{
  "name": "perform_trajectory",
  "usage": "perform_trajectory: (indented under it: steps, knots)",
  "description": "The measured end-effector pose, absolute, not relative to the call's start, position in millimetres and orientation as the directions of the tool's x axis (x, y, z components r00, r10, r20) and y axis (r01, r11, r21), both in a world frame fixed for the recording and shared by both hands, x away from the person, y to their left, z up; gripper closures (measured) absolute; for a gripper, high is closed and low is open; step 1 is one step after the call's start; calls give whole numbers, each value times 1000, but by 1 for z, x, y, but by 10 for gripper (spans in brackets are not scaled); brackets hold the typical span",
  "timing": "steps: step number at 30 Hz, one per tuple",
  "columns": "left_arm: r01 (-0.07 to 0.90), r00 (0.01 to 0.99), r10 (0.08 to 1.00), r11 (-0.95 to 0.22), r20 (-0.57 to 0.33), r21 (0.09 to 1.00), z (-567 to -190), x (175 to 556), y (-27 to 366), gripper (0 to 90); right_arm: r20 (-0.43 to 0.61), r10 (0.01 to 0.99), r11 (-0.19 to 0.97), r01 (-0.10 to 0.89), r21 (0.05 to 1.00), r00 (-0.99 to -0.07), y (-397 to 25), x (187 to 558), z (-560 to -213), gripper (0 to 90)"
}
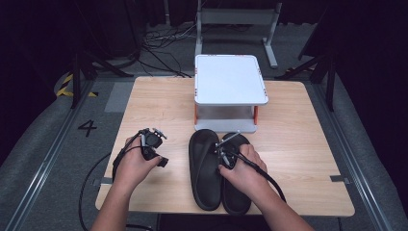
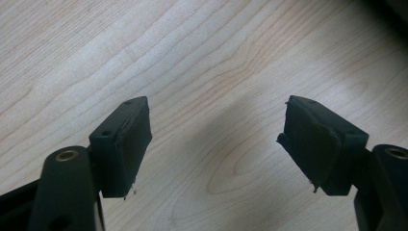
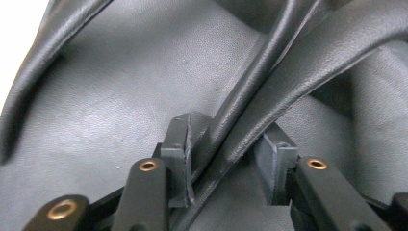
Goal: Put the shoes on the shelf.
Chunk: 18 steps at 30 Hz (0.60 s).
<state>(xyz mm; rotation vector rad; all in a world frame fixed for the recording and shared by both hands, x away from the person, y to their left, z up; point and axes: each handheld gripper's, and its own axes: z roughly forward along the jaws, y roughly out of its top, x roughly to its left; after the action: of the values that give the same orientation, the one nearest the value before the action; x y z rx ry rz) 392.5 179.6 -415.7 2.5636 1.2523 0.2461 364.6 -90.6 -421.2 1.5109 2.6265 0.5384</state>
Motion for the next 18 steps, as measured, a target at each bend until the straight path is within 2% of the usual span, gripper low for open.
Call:
perform_trajectory:
  steps: [6,10,16,18]
  knots:
    - [745,609,792,-586,33,318,-416,393,180,261,154,856,427,843,326,-493,-93,366,-421,671]
    - [744,612,790,-591,37,313,-417,393,179,261,171,865,397,851,343,-472,-98,367,-421,764]
    - [743,614,788,-593,37,312,-417,393,179,261,193,863,381,852,360,-467,-100,367,-418,765]
    - [744,610,792,-587,35,318,-417,392,180,261,171,872,372,848,379,-459,-103,371,-413,766]
